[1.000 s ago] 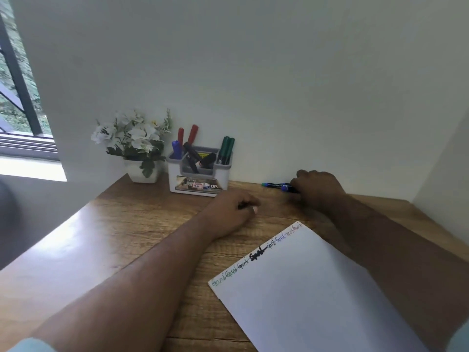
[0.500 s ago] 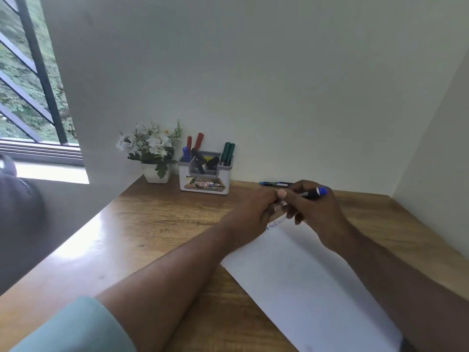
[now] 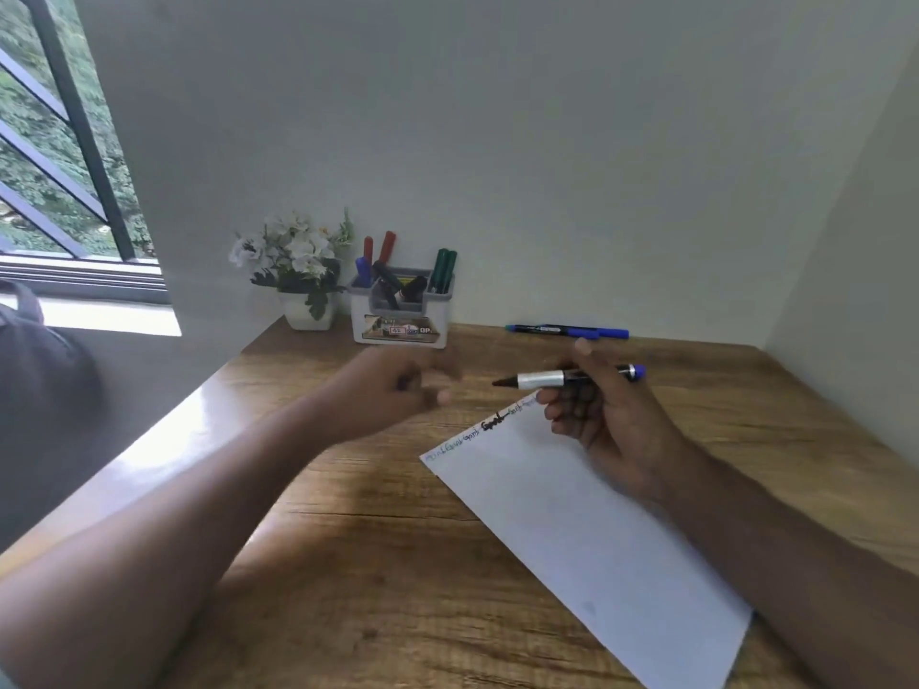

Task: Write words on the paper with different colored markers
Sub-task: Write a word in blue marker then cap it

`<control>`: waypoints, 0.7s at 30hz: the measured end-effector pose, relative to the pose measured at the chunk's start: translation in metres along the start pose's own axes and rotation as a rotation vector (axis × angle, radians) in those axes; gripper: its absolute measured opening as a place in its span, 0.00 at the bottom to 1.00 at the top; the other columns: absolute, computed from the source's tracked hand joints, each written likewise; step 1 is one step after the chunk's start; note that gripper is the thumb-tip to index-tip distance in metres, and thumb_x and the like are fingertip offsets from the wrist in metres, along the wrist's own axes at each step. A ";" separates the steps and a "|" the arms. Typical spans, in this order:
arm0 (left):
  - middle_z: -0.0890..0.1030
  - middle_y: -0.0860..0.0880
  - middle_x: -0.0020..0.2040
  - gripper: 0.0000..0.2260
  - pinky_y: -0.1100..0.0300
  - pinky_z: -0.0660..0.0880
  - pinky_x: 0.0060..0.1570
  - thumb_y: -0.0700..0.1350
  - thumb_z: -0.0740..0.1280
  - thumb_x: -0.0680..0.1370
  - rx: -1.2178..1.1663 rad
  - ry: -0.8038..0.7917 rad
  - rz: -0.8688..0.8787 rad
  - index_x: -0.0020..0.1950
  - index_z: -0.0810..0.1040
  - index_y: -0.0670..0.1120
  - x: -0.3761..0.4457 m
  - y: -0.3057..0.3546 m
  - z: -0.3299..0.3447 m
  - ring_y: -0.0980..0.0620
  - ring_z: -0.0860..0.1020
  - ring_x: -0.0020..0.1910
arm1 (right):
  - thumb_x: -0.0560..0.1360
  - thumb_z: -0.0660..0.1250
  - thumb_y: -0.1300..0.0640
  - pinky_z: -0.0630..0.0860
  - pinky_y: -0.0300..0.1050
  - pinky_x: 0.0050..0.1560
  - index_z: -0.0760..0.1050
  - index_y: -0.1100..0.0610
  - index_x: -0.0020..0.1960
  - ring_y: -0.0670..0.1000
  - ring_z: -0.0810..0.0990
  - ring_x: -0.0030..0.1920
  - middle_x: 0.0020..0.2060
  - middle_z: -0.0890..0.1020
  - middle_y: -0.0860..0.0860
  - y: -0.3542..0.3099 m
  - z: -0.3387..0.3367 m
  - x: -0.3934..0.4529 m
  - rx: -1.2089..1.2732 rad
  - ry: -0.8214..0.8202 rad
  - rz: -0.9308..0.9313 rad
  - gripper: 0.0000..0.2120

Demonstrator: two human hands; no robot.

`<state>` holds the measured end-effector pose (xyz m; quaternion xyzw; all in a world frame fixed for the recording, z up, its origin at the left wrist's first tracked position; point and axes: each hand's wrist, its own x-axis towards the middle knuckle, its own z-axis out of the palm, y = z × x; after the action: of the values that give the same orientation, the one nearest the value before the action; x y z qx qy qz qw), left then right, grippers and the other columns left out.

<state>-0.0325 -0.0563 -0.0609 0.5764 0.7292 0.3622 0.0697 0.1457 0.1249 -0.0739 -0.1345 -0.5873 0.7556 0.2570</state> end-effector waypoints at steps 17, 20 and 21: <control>0.75 0.72 0.35 0.15 0.71 0.67 0.42 0.43 0.68 0.77 0.114 -0.417 -0.048 0.51 0.77 0.66 0.011 -0.019 0.005 0.69 0.76 0.41 | 0.72 0.67 0.62 0.73 0.38 0.25 0.81 0.68 0.46 0.50 0.75 0.23 0.33 0.83 0.59 0.022 0.034 0.021 -0.286 -0.350 0.072 0.09; 0.78 0.69 0.38 0.16 0.66 0.70 0.45 0.43 0.70 0.75 0.108 -0.397 -0.052 0.52 0.79 0.67 0.008 -0.019 0.005 0.64 0.78 0.43 | 0.71 0.68 0.64 0.69 0.38 0.22 0.81 0.67 0.41 0.50 0.72 0.22 0.26 0.79 0.56 0.024 0.038 0.023 -0.350 -0.296 0.011 0.06; 0.80 0.68 0.40 0.15 0.65 0.71 0.45 0.45 0.71 0.75 0.092 -0.387 -0.053 0.52 0.80 0.66 0.007 -0.020 0.005 0.63 0.79 0.43 | 0.70 0.69 0.63 0.68 0.38 0.22 0.81 0.66 0.39 0.51 0.71 0.22 0.25 0.78 0.56 0.026 0.038 0.023 -0.374 -0.285 -0.005 0.06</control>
<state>-0.0479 -0.0489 -0.0747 0.6185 0.7328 0.2089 0.1918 0.1011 0.1015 -0.0861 -0.0702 -0.7478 0.6443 0.1440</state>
